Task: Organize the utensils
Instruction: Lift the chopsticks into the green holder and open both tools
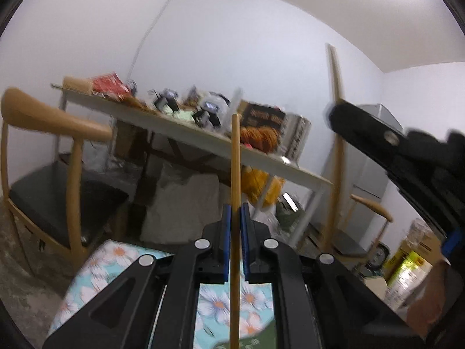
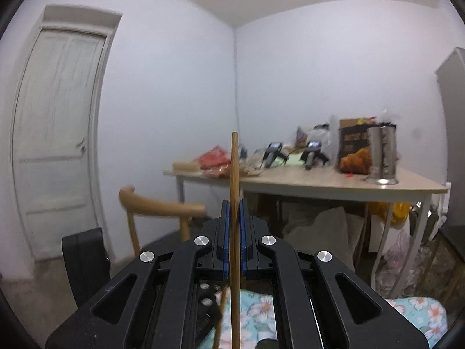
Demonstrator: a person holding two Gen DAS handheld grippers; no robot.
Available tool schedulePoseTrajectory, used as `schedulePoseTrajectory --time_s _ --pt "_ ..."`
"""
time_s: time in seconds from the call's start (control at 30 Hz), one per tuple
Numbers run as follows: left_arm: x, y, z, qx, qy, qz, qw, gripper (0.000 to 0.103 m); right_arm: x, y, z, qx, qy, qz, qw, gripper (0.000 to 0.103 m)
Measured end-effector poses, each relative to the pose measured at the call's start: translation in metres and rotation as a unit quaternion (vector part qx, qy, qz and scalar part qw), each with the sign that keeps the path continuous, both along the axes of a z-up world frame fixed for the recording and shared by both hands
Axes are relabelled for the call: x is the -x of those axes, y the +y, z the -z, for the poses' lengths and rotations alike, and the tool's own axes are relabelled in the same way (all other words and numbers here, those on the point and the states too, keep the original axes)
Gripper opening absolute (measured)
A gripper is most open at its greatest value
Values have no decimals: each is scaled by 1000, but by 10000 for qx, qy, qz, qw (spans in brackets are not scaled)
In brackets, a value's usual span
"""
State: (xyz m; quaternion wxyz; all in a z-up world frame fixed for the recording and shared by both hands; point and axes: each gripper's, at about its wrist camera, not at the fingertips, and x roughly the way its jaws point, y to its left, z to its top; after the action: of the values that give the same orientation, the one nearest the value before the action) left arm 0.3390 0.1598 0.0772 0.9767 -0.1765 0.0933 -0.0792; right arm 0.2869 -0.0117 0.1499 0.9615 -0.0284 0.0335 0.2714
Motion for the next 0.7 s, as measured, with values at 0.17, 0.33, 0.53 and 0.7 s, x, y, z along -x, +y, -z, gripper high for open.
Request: schedulePoseTrajectory --time_s 0.17,0.33,0.53,0.7 --pt "6 -7 3 -390 270 207 9987 6 -9 12 0 346 320 -14 9989 5" --pt "15 -6 6 -533 702 550 9946 6 -21 24 3 700 873 -201 9935 5" --pt "36 -8 19 -963 1191 659 9860 9 -29 23 8 756 1650 -428 9825 5" --pt "53 -12 22 -1463 1309 647 9784 13 -24 29 7 1312 1580 -245 9784 11"
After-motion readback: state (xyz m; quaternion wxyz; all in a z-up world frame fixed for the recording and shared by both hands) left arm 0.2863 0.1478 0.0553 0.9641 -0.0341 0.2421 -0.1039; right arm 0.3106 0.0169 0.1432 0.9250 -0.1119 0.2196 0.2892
